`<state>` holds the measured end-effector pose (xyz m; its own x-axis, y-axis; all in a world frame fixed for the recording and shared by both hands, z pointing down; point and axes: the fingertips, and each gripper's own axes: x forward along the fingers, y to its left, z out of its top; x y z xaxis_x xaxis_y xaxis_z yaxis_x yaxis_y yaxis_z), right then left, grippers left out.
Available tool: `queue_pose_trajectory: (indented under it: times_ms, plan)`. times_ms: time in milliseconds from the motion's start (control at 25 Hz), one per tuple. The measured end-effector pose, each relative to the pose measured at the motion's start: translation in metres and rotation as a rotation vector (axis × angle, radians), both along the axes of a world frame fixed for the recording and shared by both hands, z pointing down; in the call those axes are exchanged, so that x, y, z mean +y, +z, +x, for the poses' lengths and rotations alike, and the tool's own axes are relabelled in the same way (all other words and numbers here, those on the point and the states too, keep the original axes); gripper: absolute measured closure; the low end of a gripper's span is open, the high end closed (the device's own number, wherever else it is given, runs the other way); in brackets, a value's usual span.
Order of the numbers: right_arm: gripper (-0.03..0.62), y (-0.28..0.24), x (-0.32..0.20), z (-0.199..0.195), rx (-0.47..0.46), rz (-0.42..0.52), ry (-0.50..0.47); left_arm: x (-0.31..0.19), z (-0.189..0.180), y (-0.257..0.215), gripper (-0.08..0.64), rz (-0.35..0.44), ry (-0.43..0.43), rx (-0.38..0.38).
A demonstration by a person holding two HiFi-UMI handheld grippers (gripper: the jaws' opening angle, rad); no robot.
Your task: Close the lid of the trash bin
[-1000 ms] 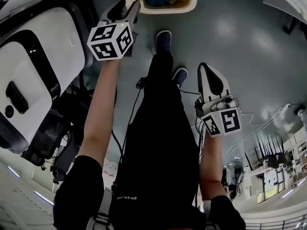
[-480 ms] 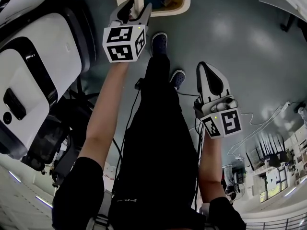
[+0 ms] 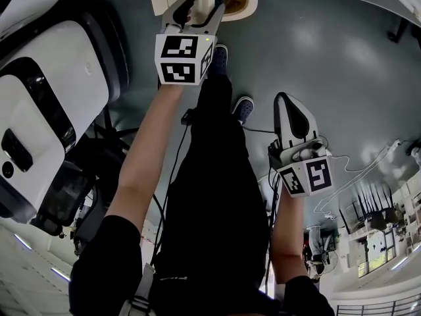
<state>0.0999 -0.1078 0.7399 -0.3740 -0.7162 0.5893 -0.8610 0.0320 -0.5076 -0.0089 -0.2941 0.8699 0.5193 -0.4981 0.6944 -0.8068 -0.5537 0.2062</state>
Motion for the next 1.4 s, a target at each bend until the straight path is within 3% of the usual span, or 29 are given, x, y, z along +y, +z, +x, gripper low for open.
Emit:
queue_pose_trajectory:
  times_ms: [280, 840, 1400]
  plan:
    - [0.588, 0.015, 0.009, 0.012, -0.02, -0.019, 0.048, 0.002, 0.033, 0.032, 0.311, -0.077, 0.06, 0.043]
    - [0.588, 0.033, 0.021, 0.025, -0.041, -0.039, 0.09, 0.01, 0.076, 0.106, 0.311, -0.138, 0.195, -0.069]
    - [0.588, 0.045, 0.026, 0.031, -0.051, -0.061, 0.083, 0.012, 0.086, 0.144, 0.311, -0.213, 0.213, -0.113]
